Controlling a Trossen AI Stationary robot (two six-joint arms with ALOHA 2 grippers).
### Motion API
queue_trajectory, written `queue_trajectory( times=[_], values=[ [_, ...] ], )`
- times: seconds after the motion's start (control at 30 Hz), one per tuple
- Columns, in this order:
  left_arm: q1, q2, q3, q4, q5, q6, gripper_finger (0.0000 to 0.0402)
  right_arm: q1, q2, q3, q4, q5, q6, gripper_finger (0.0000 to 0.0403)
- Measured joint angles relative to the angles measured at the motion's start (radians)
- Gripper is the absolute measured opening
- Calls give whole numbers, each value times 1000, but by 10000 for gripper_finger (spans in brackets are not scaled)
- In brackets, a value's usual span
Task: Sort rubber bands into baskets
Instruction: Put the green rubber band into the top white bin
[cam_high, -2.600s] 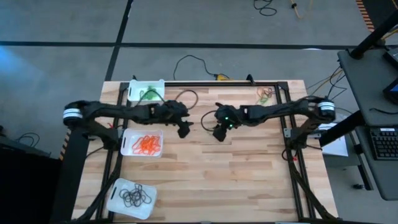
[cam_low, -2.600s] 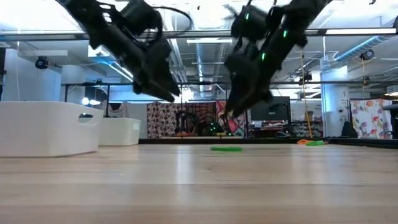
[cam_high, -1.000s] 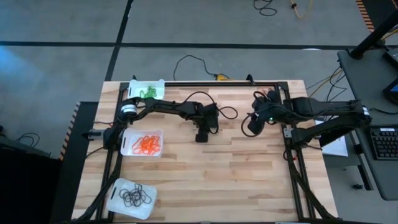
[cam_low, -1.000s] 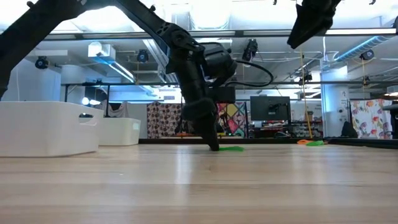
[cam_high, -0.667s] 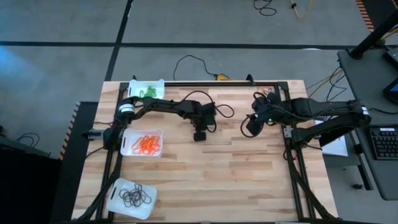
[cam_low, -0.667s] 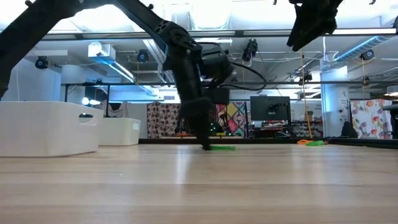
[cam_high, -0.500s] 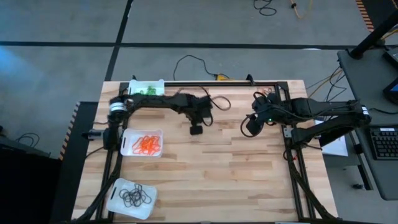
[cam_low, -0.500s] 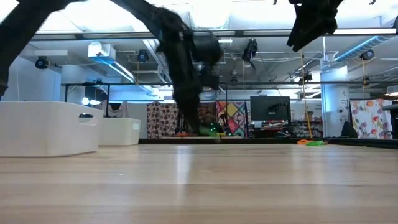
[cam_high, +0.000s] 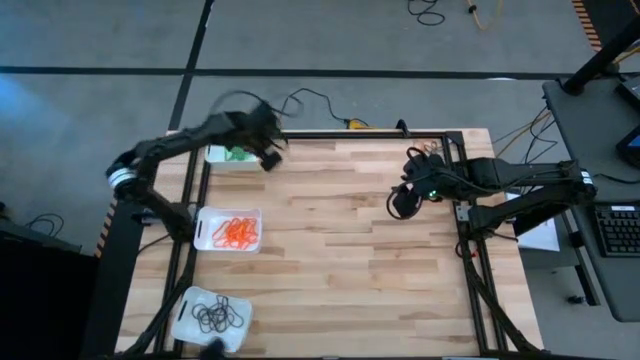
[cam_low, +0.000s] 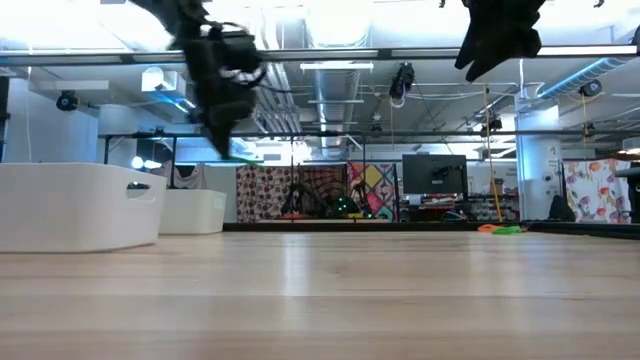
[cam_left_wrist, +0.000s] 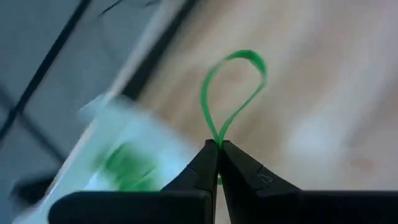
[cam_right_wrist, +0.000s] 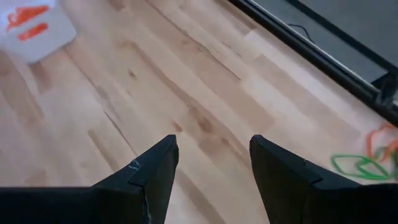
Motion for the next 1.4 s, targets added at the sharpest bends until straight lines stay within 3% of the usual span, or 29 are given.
queue_trajectory(
  times=[0.1, 0.23, 0.4, 0.53, 0.9, 1.13, 1.4],
  values=[
    [152, -62, -51, -5, -29, -90, 0, -1, 4, 0, 18, 13, 36, 194],
    [330, -61, -72, -38, -35, -152, 0, -11, 29, -2, 73, 113, 46, 194],
    [436, 7, -107, -38, 10, -167, 0, -52, 90, -6, 195, 107, -18, 194],
    [460, 73, -114, -35, 26, -175, 0, -60, 153, 8, 250, 27, -24, 194],
    [464, 153, -87, -40, 52, -167, 14, -63, 276, 21, 247, 33, 217, 194],
    [463, 123, -87, -105, 55, -151, 86, -186, 314, 19, 211, 28, 261, 194],
    [441, -34, -89, -151, 59, -231, 192, -505, 377, -7, 97, 27, 223, 194]
  ],
)
